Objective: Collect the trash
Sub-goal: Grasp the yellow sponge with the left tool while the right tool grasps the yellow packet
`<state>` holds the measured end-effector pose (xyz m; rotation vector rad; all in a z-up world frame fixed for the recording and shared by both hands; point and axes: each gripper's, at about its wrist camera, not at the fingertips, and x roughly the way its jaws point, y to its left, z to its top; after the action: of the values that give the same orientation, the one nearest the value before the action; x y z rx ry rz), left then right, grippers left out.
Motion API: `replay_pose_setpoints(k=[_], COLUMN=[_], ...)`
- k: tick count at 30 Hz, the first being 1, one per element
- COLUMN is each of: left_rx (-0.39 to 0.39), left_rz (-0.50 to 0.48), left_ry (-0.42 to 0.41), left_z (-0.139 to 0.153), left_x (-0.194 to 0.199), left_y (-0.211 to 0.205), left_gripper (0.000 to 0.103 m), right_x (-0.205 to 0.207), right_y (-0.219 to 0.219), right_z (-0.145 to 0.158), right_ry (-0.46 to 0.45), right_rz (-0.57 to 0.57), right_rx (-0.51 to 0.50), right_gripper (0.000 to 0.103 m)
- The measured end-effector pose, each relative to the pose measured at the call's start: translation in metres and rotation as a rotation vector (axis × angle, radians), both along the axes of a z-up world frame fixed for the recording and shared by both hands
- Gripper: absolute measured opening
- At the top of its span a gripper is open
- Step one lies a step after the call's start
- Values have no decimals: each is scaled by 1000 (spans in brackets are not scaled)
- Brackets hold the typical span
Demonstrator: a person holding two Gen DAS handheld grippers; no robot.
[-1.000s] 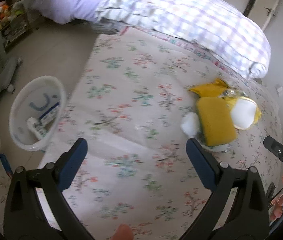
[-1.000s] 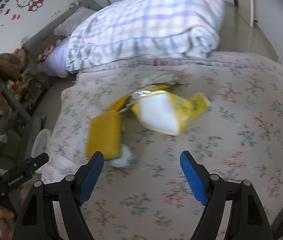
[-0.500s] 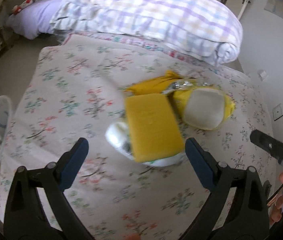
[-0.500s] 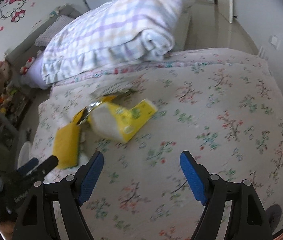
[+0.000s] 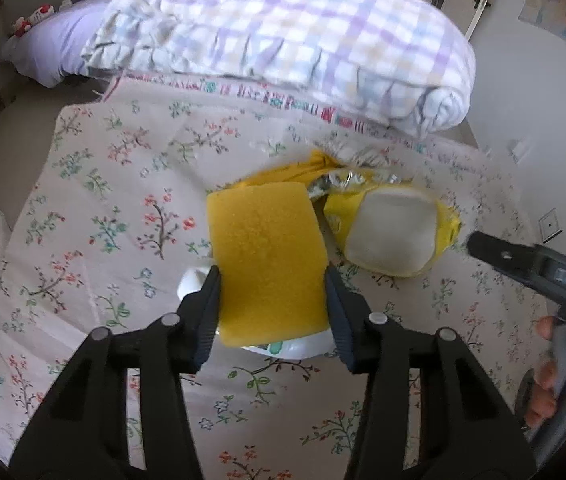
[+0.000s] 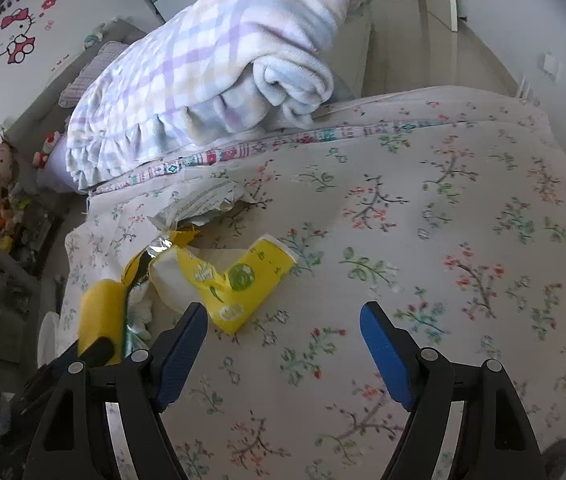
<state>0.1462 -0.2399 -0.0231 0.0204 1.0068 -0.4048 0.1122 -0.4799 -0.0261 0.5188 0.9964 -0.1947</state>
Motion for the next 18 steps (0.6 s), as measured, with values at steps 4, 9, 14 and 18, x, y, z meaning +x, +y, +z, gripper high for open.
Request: replay_pose_setpoints(k=[4,9,14,18], left_rx=[-5,-11,4,17], left_rz=[11,46,73,88], left_ry=[-17,-9,-7,-7], left_z=[8,11,11,10], left_x=[0,6,8,7], left_y=[12,36,57,70], left_gripper=[50,50,50,50], right_x=[14,30,42,49], right_y=[5,19,26,31], right_z=[-8,-17,-25,-28], right_ry=[0,7,6,-8], right_rz=[17,40,39,44], right_rx=[32,60,79,94], right_gripper=[80,80,80,80])
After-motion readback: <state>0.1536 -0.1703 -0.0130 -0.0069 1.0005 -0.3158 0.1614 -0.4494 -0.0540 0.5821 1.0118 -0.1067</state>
